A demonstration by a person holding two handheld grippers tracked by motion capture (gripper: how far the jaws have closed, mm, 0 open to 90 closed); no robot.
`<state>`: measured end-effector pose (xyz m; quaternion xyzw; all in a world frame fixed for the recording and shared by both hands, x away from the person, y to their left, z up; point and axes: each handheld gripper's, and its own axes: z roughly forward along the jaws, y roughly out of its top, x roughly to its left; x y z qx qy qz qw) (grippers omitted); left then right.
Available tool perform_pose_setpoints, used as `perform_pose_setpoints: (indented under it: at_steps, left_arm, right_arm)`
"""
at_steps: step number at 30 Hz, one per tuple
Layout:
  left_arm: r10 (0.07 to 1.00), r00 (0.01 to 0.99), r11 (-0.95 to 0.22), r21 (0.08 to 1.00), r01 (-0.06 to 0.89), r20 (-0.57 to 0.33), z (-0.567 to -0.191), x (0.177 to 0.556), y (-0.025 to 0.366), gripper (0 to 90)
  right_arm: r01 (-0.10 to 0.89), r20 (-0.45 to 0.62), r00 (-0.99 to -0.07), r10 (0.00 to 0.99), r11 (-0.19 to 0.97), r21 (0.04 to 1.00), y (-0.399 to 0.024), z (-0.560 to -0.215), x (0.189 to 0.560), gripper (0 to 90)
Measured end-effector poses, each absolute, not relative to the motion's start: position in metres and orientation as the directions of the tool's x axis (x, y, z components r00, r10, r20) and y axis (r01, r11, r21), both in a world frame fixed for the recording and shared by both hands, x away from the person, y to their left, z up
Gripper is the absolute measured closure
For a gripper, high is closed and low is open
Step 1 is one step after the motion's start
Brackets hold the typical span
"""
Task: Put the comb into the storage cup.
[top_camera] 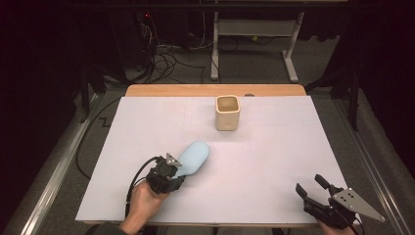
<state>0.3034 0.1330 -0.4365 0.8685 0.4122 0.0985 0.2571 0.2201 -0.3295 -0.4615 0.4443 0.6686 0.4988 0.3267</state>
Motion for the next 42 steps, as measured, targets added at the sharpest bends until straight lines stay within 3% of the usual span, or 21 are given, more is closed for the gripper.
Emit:
perform_pose_setpoints:
  at_steps: [17, 42]
  left_arm:
    - [0.71, 0.698, -0.481, 0.66, 0.577, -0.093, -0.425, 0.279, 0.152, 69.0]
    - [0.669, 0.732, -0.472, 0.688, 0.551, -0.127, -0.429, 0.269, 0.145, 68.9]
  right_arm:
    - [0.264, 0.026, -0.431, 0.902, 0.098, 0.959, -0.314, -0.456, 0.229, 24.1]
    - [0.243, 0.024, -0.56, 0.828, 0.136, 0.961, -0.262, -0.451, 0.236, 22.6]
